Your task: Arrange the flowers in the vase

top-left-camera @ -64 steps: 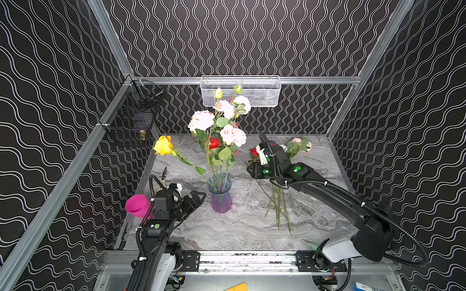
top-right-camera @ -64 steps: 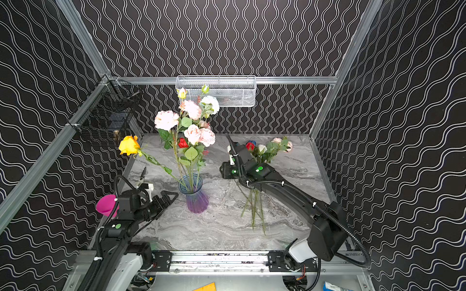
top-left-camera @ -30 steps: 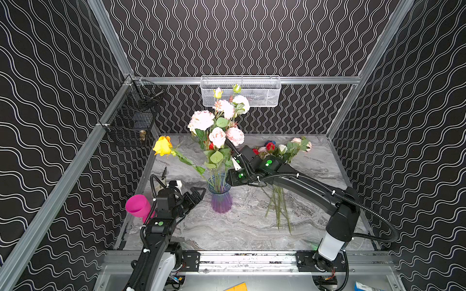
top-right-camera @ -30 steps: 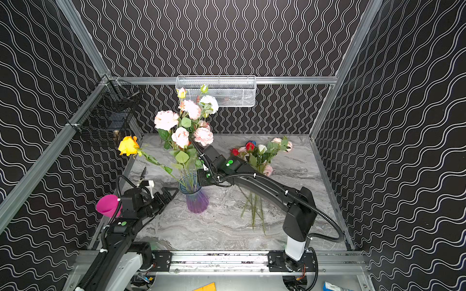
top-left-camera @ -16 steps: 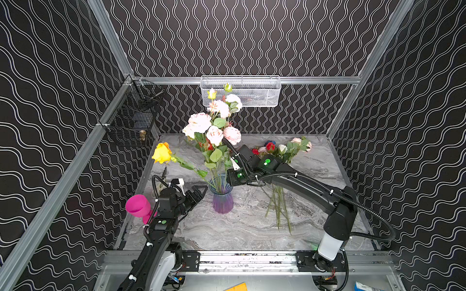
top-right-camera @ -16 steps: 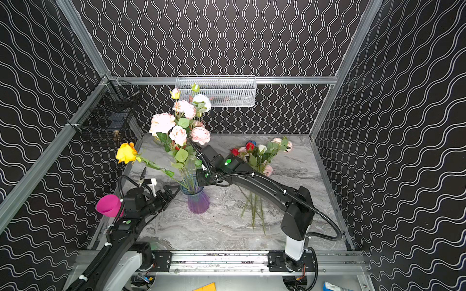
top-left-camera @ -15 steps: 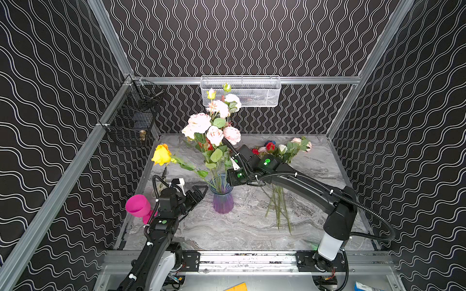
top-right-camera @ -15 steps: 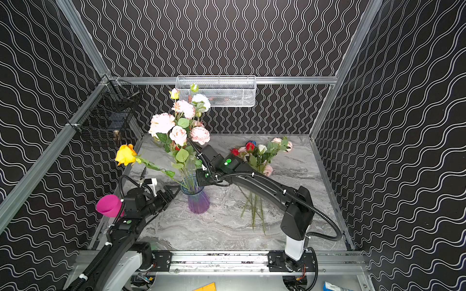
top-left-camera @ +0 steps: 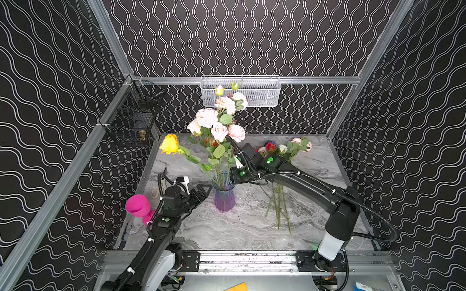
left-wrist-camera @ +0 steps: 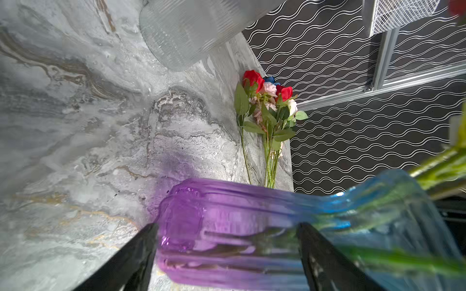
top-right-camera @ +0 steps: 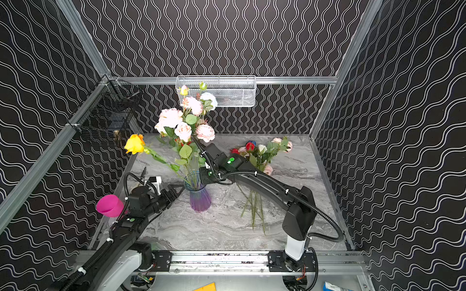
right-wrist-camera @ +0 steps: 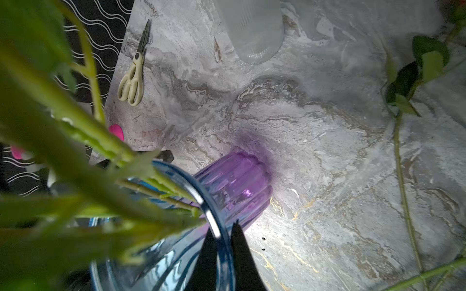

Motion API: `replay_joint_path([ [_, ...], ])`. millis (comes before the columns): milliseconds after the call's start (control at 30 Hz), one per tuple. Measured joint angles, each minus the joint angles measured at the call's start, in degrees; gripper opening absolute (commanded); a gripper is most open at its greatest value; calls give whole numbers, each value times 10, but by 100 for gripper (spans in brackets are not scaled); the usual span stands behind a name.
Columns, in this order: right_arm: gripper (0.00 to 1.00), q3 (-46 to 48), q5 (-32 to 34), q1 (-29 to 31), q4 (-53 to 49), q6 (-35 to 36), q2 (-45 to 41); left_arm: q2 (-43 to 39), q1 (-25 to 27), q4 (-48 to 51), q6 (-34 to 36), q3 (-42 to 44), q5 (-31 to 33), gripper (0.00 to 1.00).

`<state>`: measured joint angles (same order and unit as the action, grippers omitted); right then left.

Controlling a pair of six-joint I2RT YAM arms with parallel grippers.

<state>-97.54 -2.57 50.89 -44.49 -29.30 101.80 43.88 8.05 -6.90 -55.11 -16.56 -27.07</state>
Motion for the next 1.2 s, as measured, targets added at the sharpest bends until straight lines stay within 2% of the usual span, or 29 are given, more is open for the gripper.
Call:
replay_joint_path([
  [300, 0, 5, 2, -74, 26, 11, 4, -55, 0, 76, 28, -32, 37, 90],
  [600, 0, -68, -16, -147, 84, 15, 87, -71, 1, 139, 50, -61, 50, 91],
  [900, 0, -272, -5, -176, 66, 26, 235, -88, 1, 204, 85, -109, 61, 93],
  [1200, 0, -270, 20, -183, 38, 37, 224, -94, 0, 238, 105, -127, 75, 93],
])
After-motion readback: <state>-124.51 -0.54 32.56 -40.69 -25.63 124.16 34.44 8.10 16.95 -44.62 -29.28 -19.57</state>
